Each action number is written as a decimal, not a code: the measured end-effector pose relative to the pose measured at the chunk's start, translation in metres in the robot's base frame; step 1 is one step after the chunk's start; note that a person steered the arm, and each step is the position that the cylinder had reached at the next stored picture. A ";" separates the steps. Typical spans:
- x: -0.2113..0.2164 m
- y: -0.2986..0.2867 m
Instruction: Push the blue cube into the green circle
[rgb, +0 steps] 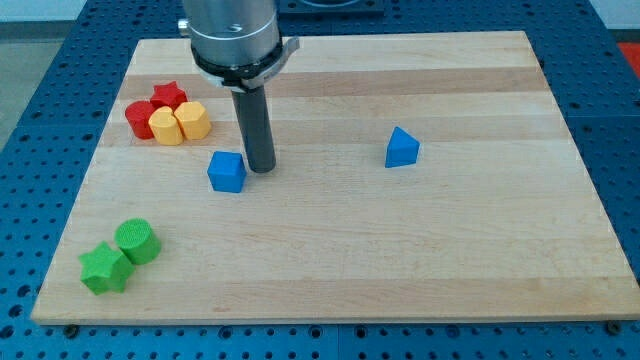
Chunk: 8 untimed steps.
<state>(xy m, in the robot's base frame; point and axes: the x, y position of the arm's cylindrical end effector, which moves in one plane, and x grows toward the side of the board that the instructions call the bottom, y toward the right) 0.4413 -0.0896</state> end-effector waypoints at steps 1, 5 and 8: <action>-0.001 -0.002; 0.034 -0.084; 0.015 -0.104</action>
<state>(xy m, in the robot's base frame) 0.4565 -0.1940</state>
